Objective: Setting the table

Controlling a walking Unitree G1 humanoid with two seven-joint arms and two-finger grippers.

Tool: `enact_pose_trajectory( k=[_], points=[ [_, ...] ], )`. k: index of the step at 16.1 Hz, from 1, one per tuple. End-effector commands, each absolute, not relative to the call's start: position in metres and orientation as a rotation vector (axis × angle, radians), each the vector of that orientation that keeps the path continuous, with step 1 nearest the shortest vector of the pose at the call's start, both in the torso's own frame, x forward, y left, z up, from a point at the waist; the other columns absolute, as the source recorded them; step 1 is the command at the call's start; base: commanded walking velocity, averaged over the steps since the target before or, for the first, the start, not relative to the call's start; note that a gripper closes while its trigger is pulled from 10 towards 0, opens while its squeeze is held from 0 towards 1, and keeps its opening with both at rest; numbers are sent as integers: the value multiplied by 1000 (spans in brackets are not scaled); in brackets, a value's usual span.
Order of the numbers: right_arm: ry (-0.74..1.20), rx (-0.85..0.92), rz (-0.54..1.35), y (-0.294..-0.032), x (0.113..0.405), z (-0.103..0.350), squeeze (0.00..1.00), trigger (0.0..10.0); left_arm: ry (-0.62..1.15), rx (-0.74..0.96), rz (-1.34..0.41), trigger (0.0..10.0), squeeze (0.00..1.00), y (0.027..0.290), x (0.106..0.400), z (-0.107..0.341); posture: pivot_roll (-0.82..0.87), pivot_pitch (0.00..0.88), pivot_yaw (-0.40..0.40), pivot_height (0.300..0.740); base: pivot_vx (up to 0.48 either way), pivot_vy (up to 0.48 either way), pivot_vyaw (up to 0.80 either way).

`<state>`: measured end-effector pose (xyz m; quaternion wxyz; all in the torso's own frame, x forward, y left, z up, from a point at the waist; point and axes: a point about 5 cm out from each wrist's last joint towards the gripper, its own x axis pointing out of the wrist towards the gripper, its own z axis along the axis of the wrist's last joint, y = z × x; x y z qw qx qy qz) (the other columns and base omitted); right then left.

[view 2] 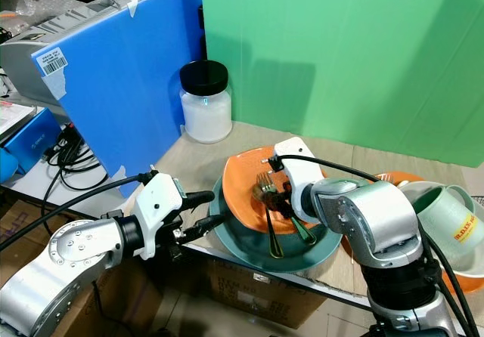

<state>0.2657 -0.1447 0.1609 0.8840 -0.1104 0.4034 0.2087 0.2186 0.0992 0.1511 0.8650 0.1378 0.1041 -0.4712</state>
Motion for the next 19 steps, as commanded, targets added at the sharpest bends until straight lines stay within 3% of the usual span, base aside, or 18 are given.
enact_pose_trajectory(
  k=[1, 2, 6, 7, 9, 10, 11, 19],
  points=[
    [834, -247, 421, -145, 268, 163, 776, 10000, 214, 306, -991, 10000, 0, 98, 216, 152, 40, 0, 4, 740, 0, 0, 0],
    [833, -245, 404, -146, 270, 162, 0, 10000, 214, 307, -993, 10000, 0, 98, 216, 152, 40, 0, 5, 740, 0, 0, 0],
    [846, -251, 379, -149, 274, 158, 0, 10000, 215, 309, -996, 10000, 0, 99, 215, 152, 41, 0, 5, 740, 0, 0, 0],
    [860, -269, 379, -150, 275, 154, 0, 9098, 214, 310, -996, 10000, 0, 98, 216, 152, 41, 0, 5, 740, 0, 0, 0],
    [869, -299, 394, -147, 275, 150, 0, 3686, 213, 311, -994, 10000, 0, 98, 216, 152, 43, 0, 3, 740, 0, 0, 0],
    [869, -299, 394, -147, 275, 150, 0, 3686, 213, 311, -994, 10000, 0, 98, 216, 152, 43, 0, 3, 740, 0, 0, 0],
    [872, -306, 405, -145, 274, 149, 0, 0, 213, 311, -992, 10000, 0, 99, 216, 152, 47, 0, 1, 740, 0, 0, 0],
    [883, -308, 414, -142, 276, 146, 0, 0, 215, 315, -991, 10000, 0, 100, 216, 153, 50, 0, 5, 740, 0, 0, 0]
  ],
)
